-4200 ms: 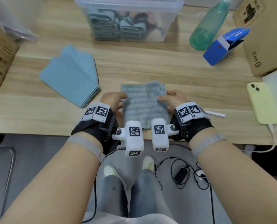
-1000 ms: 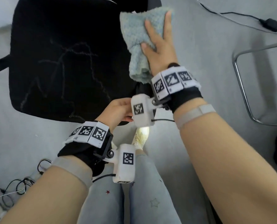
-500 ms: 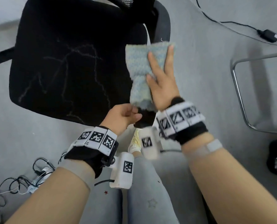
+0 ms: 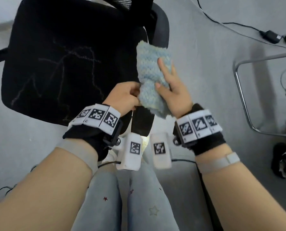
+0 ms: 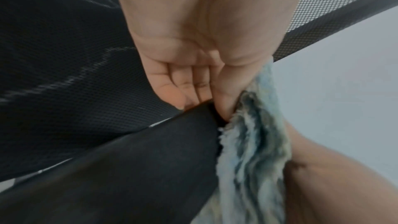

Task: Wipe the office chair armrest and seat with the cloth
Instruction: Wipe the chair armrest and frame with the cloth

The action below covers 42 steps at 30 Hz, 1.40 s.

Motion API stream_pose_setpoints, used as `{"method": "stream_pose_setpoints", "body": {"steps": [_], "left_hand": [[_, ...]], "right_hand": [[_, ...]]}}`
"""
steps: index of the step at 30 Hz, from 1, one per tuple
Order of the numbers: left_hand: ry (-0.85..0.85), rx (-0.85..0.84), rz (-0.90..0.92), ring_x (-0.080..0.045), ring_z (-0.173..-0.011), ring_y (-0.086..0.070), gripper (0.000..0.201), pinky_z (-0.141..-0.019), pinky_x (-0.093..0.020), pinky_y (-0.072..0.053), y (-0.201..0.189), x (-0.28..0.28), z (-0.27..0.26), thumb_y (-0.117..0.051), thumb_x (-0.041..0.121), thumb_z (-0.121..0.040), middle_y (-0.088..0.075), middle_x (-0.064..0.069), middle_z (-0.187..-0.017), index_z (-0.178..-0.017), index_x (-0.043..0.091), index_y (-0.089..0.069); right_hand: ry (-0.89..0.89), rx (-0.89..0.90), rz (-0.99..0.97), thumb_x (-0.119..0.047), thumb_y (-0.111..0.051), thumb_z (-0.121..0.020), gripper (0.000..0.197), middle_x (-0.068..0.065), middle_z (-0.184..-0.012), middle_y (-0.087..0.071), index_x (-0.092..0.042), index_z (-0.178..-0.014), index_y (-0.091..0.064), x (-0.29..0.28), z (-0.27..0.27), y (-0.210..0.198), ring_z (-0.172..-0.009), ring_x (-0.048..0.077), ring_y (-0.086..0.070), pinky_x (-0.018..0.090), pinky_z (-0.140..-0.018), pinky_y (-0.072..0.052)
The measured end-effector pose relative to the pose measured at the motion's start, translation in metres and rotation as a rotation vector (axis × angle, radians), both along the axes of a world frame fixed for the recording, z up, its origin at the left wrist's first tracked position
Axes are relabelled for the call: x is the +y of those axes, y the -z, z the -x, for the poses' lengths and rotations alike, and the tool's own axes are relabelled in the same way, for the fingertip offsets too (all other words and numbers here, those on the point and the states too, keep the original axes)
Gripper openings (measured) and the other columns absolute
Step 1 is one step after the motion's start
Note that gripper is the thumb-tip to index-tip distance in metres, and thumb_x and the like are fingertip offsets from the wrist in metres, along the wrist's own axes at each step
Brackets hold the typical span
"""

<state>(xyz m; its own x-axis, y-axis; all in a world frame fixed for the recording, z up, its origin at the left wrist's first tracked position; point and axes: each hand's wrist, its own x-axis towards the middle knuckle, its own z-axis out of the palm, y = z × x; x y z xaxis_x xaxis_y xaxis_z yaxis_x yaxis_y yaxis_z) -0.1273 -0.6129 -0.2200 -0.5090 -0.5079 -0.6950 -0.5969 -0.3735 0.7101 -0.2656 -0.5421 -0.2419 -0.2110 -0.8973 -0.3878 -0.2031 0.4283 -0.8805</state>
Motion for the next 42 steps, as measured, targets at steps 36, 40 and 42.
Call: {"method": "stream_pose_setpoints", "body": {"steps": [36,40,42], "left_hand": [[-0.072,0.005,-0.067,-0.006,-0.07,-0.066,0.019,-0.062,-0.02,-0.054,0.006,0.034,-0.031,-0.051,0.009,-0.09,-0.065,0.007,-0.084,-0.102,0.023,-0.059],[-0.103,-0.006,-0.09,-0.015,-0.079,-0.066,0.019,-0.068,-0.025,-0.057,0.007,0.036,-0.027,-0.045,0.012,-0.093,-0.066,-0.001,-0.085,-0.091,0.02,-0.061],[-0.133,0.008,-0.104,-0.014,-0.08,-0.066,0.026,-0.07,-0.027,-0.058,0.007,0.037,-0.028,-0.043,0.007,-0.093,-0.066,-0.001,-0.084,-0.084,0.022,-0.061]], "right_hand": [[0.078,0.093,0.001,-0.016,-0.046,-0.094,0.064,0.013,-0.155,0.005,-0.024,-0.146,-0.009,0.019,-0.038,-0.003,-0.143,0.02,-0.003,0.017,-0.109,-0.01],[0.113,0.045,0.041,-0.012,-0.046,-0.094,0.068,0.013,-0.152,-0.011,-0.022,-0.145,-0.003,0.058,-0.061,-0.002,-0.128,-0.002,-0.015,-0.007,-0.098,-0.011],[0.097,0.018,0.013,-0.009,-0.049,-0.092,0.075,0.012,-0.148,-0.016,-0.034,-0.139,0.004,0.071,-0.072,-0.002,-0.126,0.001,-0.019,0.0,-0.101,-0.017]]}}
